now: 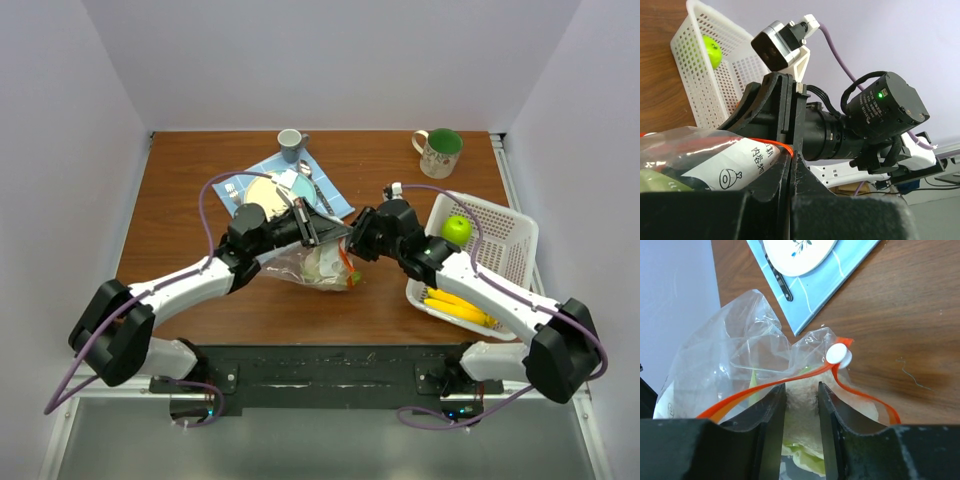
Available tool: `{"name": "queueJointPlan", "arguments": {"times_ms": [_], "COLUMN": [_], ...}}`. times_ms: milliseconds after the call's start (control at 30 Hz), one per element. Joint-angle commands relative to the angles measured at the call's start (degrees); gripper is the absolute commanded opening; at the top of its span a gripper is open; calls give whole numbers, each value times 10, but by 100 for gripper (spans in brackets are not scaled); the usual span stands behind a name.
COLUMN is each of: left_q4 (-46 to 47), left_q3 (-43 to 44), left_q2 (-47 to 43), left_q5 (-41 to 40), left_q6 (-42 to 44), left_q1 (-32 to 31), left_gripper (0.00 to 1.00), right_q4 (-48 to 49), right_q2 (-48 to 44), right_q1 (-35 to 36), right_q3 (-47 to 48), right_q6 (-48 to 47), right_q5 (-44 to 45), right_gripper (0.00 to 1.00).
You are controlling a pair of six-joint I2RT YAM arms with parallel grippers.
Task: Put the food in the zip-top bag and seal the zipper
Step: Place the fake vegetable in the zipper food storage bag, then adjust the fake vegetable at the center of the board.
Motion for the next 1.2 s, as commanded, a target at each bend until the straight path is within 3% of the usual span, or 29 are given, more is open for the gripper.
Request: {"name": "queueJointPlan", "arguments": {"times_ms": [0, 400, 733, 967, 1167], "left_q4": [72, 71, 80, 67, 64], "left_q3": [-4, 1, 12, 20, 23], "left_q2": [-29, -53, -47, -47, -47], "left_q5": [-2, -4, 1, 4, 6], "left_q6": [-3, -2, -13, -13, -11], "left_q1": [-3, -3, -3, -3, -3], "left_gripper": [0, 0, 0, 0, 0], "right_q4": [-12, -86, -102, -9, 22], "right_q2": [-45, -111, -145, -128, -116], "right_q1": [4, 3, 2, 2, 2], "right_q3": [8, 44, 30, -27, -48], "right_q6": [4, -85, -157, -237, -242], "right_q5": [49, 128, 167, 106, 100], "right_gripper": [41, 54, 51, 48, 48]}}
